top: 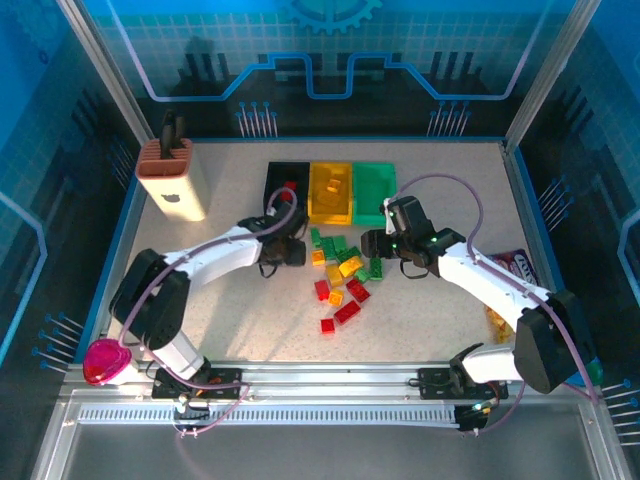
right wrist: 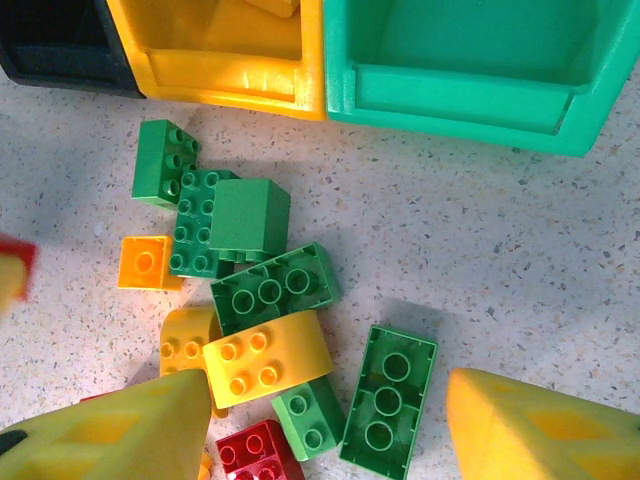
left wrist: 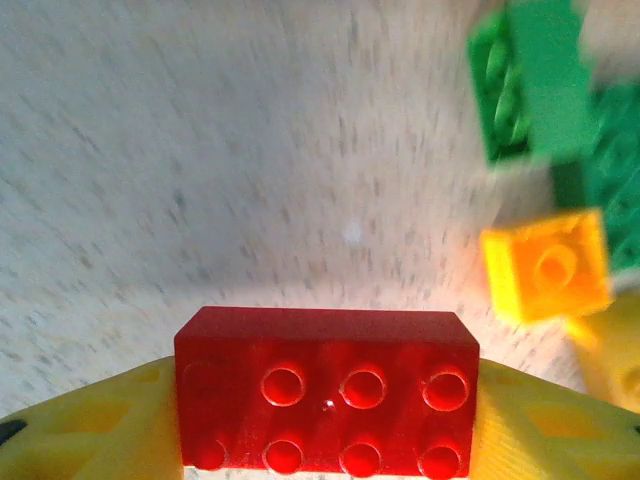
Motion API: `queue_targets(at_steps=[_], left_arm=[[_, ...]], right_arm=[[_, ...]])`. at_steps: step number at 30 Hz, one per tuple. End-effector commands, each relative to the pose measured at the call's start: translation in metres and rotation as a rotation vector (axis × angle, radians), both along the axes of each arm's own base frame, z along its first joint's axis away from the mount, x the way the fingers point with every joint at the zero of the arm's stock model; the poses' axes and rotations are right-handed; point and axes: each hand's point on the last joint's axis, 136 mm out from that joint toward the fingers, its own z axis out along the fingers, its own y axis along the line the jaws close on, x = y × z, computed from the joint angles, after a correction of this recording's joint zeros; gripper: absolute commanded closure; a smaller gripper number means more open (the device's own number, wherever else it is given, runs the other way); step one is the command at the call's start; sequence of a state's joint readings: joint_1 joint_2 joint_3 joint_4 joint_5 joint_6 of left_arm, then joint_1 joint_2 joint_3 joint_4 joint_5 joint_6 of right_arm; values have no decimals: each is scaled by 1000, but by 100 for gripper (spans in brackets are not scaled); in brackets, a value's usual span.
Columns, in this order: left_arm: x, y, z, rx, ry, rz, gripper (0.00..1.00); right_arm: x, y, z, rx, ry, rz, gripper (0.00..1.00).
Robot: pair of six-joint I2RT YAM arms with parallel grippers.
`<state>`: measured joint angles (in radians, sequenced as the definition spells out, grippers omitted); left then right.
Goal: Sort the legos into containers by color
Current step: Pick up the lego from the center of the table, then place the lego in the container.
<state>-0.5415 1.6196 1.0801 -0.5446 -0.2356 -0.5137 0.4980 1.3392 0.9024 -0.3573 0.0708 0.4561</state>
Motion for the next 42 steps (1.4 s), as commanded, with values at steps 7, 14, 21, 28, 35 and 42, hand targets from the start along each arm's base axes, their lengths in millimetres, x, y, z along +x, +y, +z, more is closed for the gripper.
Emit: queue_targets(at_steps=[7, 14, 21, 28, 35, 42], left_arm=[[85, 16, 63, -99, -175, 43, 50], [137, 15, 60, -103, -170, 51, 50], [158, 11, 73, -100, -178, 55, 12], [112, -13, 118, -94, -296, -55, 9], [34, -43, 104, -122, -266, -185, 13], [-40, -69, 61, -183, -98, -248, 19]], right_arm=[[-5, 1, 10, 45, -17, -11, 36], [-17, -7, 3, 44, -8, -25, 36], [-21, -12, 5, 40, -18, -32, 36], [-19, -10, 8, 49, -28, -30, 35], [-14, -6, 11, 56, -28, -21, 35], [-9, 0, 12, 70, -24, -16, 36]])
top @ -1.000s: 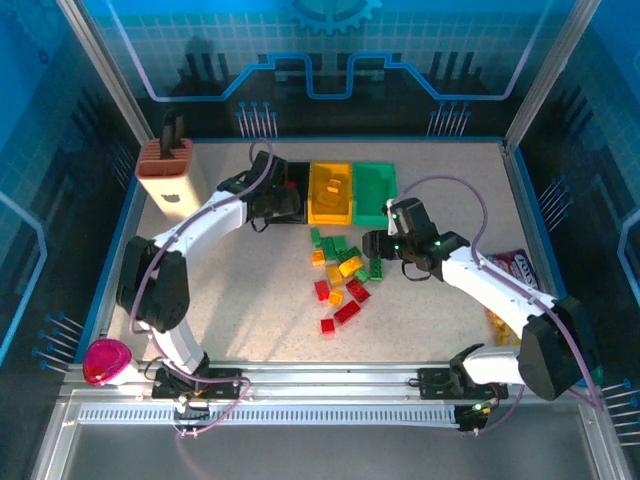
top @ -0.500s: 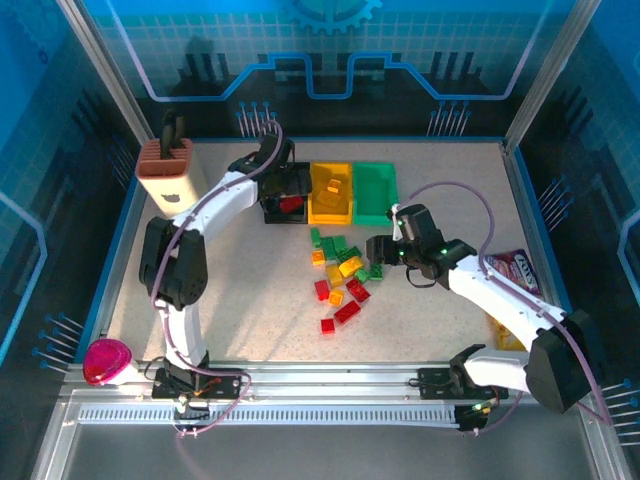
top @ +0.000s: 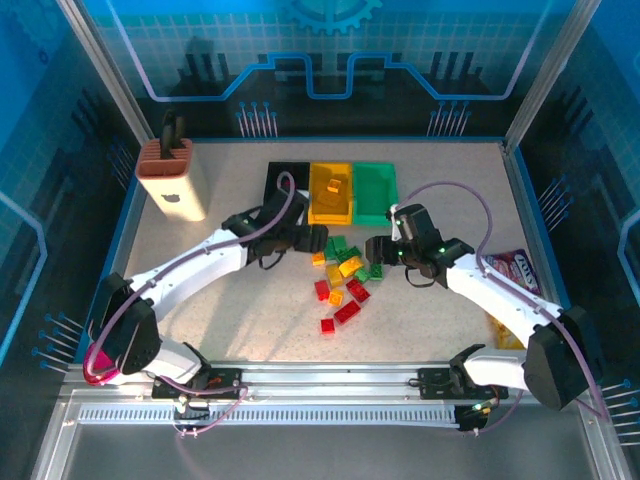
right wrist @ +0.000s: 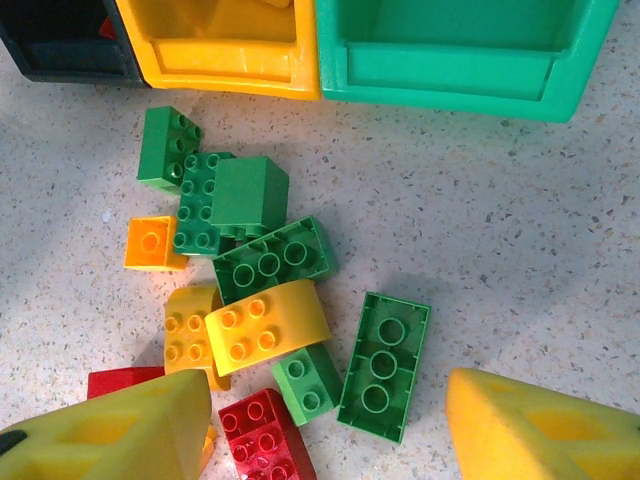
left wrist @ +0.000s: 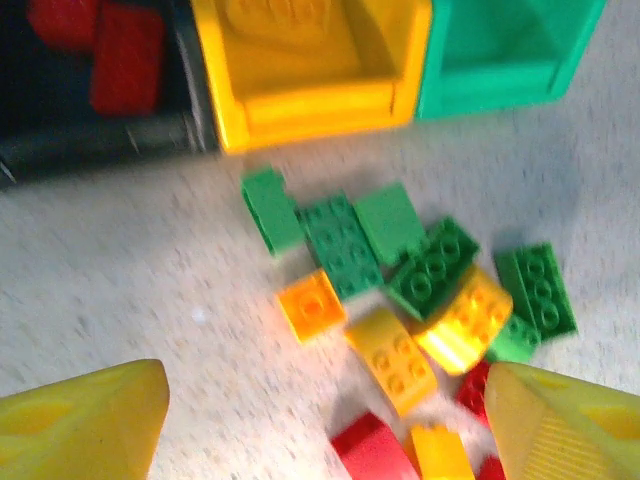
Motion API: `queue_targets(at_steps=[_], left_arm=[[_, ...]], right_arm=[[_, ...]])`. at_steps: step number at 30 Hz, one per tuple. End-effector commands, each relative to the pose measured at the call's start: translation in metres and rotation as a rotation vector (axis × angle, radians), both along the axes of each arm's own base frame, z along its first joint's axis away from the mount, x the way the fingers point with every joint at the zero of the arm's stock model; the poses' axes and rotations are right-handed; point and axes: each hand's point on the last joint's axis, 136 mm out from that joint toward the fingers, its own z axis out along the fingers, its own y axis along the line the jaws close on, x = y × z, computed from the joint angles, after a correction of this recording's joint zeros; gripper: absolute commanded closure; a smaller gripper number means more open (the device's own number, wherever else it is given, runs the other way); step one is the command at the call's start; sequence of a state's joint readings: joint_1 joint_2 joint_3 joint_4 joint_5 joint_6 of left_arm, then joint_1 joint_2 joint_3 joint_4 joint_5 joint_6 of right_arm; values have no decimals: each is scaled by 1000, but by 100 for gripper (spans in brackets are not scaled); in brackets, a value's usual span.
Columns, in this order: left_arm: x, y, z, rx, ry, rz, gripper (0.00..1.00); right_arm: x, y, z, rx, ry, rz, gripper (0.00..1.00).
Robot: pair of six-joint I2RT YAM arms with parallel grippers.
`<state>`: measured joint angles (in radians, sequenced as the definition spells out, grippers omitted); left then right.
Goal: Sort the legos into containers by color
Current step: Place the lego in the container, then pick up the lego from the center of the table.
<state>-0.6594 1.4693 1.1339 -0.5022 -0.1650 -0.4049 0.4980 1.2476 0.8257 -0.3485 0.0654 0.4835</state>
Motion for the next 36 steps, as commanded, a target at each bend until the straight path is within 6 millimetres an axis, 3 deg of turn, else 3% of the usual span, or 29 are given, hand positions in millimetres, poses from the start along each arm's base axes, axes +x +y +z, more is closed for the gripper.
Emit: queue_targets(at_steps=[1, 5, 8, 15, 36], left_arm=[[-38, -12, -28, -35, 127, -20, 20], [-65, -22, -65, -3, 227, -30, 24], [-76, -28, -79, 1, 260, -26, 26], [-80, -32, -101, 15, 312, -5, 34], [-73, -44, -126, 14, 362, 31, 41]], right_arm=[[9, 10, 12, 47, -12, 3, 36], [10, 18, 11, 75, 5, 17, 36], [9, 19, 9, 76, 8, 20, 36], [10, 18, 7, 64, 10, 15, 36], [8, 10, -3, 45, 13, 0, 36]])
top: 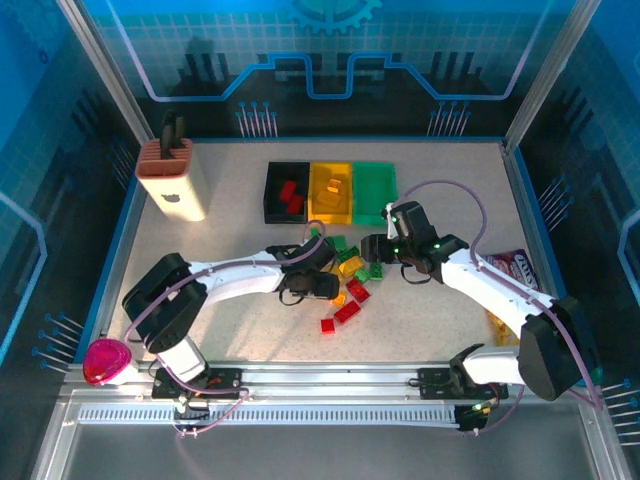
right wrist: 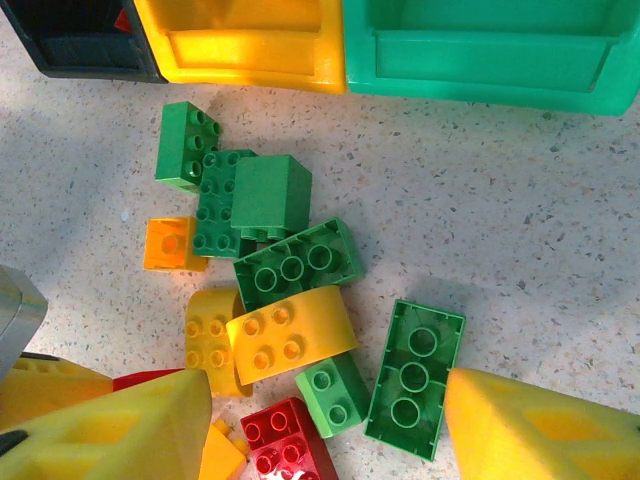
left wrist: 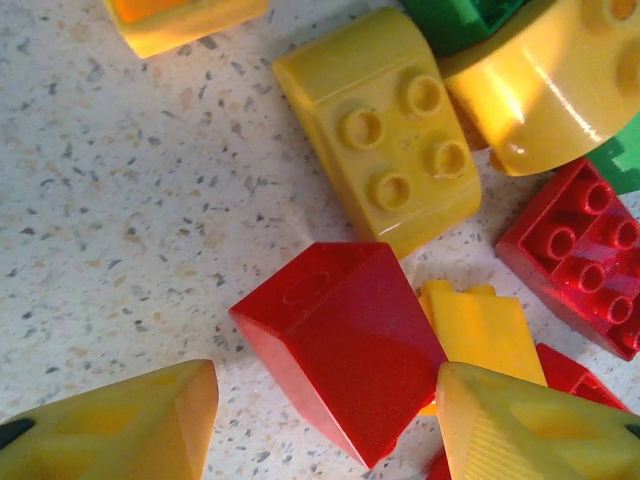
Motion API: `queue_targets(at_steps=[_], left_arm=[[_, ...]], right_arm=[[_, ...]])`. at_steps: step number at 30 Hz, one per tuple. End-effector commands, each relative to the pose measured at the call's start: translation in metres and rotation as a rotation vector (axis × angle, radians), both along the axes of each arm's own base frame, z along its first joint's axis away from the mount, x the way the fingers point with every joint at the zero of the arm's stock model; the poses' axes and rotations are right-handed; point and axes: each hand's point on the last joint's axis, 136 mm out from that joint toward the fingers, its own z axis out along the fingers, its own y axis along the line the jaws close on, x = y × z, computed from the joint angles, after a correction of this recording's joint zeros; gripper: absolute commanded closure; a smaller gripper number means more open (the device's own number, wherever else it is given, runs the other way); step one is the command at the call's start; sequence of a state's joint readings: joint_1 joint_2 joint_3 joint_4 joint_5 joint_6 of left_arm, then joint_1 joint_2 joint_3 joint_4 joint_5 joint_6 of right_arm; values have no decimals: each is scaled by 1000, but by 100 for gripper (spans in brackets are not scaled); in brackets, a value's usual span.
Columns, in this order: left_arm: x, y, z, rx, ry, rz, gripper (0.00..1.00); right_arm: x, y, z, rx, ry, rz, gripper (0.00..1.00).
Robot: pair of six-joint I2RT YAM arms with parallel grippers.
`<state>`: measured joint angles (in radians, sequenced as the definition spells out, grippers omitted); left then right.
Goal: Sort the legos into containers by color
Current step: Pick up the lego from the center of the table, then place the lego in the container.
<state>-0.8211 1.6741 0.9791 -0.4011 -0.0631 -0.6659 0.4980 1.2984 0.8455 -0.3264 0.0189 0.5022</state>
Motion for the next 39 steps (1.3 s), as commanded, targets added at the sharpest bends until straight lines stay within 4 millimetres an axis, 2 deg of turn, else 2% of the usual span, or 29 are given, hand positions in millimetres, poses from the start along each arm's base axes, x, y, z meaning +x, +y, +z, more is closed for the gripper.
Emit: queue_targets(at_steps=[1, 12, 16, 20, 24, 27, 30, 35, 39], left_arm=[[-1, -3, -8, 12, 34, 14, 41], [3, -3, -20, 51, 41, 17, 46], [5, -1, -19, 71, 34, 15, 53], [9, 3, -11, 90, 9, 15, 62], [18, 15, 2, 128, -55, 31, 67], [30, 28, 17, 158, -98, 45, 69], [50, 42, 36, 131, -140, 85, 69], [102, 74, 77, 43, -233, 195, 68], [142, 98, 94, 33, -273, 257, 68]], right_arm=[[3, -1, 2, 10, -17, -16, 36], [3, -5, -1, 7, -14, -23, 36], [3, -6, -1, 8, -15, -24, 36], [3, -6, -2, 10, -12, -25, 36], [3, -6, -4, 12, -11, -26, 36], [2, -5, -4, 16, -7, -23, 36], [1, -5, -5, 19, -5, -23, 36], [-1, -2, -7, 42, 4, -21, 36], [-3, 1, -7, 52, 11, -15, 36]])
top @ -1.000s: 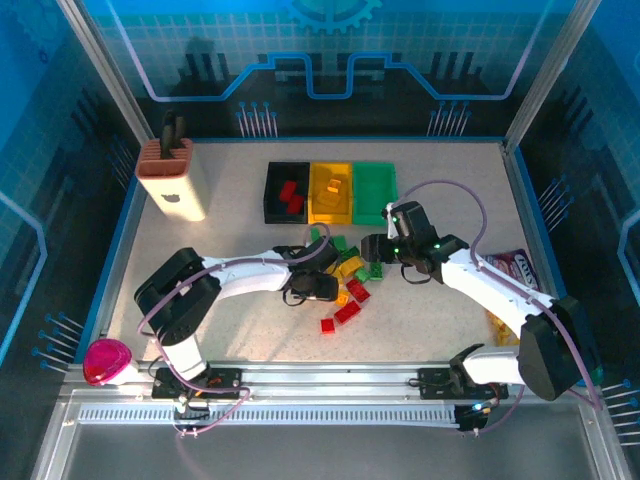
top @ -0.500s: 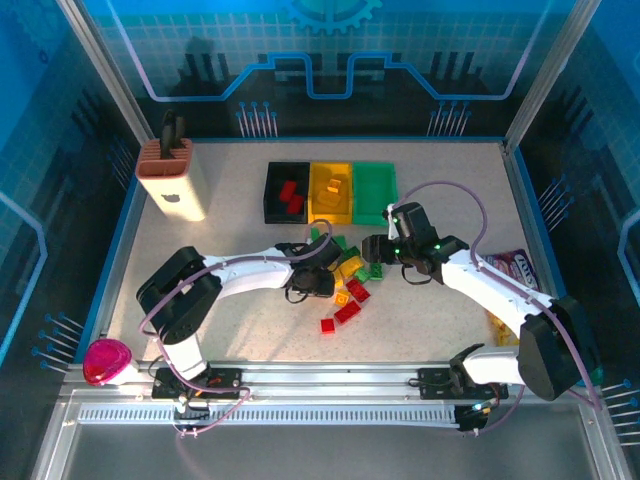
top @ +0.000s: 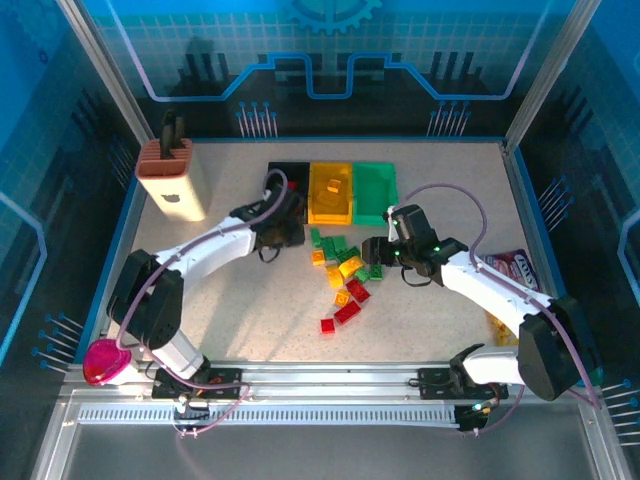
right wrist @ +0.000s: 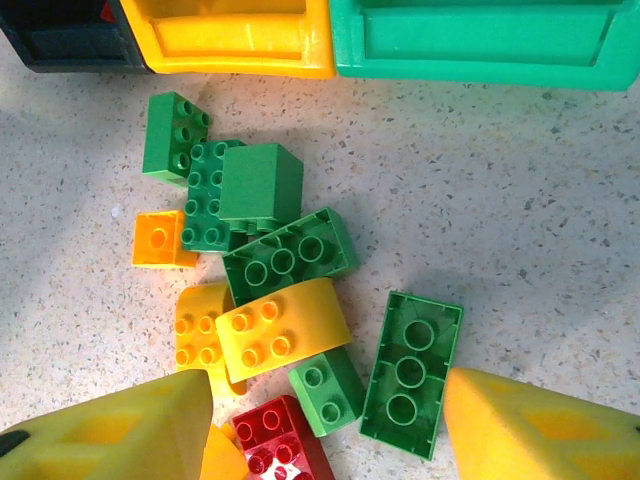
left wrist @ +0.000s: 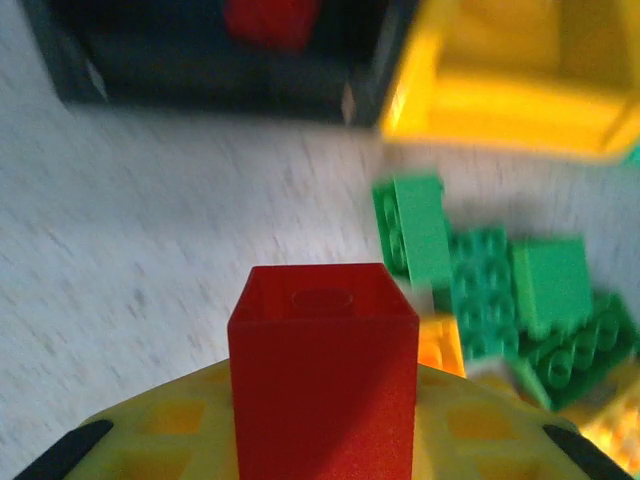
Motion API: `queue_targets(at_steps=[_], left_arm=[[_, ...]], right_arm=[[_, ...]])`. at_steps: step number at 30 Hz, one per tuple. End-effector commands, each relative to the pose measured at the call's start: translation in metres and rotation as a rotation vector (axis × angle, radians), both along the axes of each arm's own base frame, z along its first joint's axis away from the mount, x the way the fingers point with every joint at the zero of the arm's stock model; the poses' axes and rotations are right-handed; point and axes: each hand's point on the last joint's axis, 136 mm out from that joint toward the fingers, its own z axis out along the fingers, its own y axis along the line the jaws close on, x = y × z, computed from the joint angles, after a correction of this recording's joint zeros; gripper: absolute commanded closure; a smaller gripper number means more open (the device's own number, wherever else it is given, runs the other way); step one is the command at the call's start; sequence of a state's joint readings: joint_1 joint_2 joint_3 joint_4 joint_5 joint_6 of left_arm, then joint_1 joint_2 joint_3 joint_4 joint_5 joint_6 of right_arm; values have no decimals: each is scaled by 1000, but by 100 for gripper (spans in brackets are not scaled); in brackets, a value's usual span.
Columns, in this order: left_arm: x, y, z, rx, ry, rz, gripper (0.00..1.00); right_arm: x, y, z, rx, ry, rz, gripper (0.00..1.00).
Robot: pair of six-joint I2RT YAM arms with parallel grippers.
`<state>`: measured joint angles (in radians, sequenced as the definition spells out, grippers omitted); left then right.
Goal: Sort the legos into containers by color
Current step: Place the lego in the container, then pick up the lego from the middle-left of the table.
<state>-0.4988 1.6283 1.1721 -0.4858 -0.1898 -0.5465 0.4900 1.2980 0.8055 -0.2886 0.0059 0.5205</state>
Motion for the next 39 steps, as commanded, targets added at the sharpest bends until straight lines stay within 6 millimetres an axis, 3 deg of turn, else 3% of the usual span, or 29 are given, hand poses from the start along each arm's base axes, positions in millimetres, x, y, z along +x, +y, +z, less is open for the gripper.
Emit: queue_targets(at_steps=[1, 7, 14, 16, 18, 20, 24, 29, 33, 39], left_arm=[[33, 10, 20, 6, -60, -10, 68], [85, 24, 6, 9, -42, 26, 68], [119, 33, -2, 23, -45, 52, 62], [123, 35, 3, 42, -57, 54, 48], [124, 36, 14, 48, -73, 56, 22], [122, 37, 26, 41, -95, 58, 15], [106, 29, 50, 19, -142, 29, 16], [64, 9, 61, 48, -168, -60, 19], [20, -8, 47, 55, -119, -132, 20], [-66, -47, 8, 75, 20, -276, 19]], right_arm=[[-1, 3, 3, 35, -5, -1, 36], [-5, 2, 4, 28, -6, -5, 36], [-9, -3, 10, 15, -20, -7, 37], [-9, -3, 11, 11, -23, -5, 36], [-9, -3, 12, 12, -23, -4, 37], [-9, -2, 14, 19, -25, -3, 36], [-7, 1, 15, 25, -26, 1, 37], [-5, 3, 17, 24, -29, 3, 36], [-3, 4, 17, 23, -29, 7, 36], [1, 6, 13, 20, -24, 7, 36]])
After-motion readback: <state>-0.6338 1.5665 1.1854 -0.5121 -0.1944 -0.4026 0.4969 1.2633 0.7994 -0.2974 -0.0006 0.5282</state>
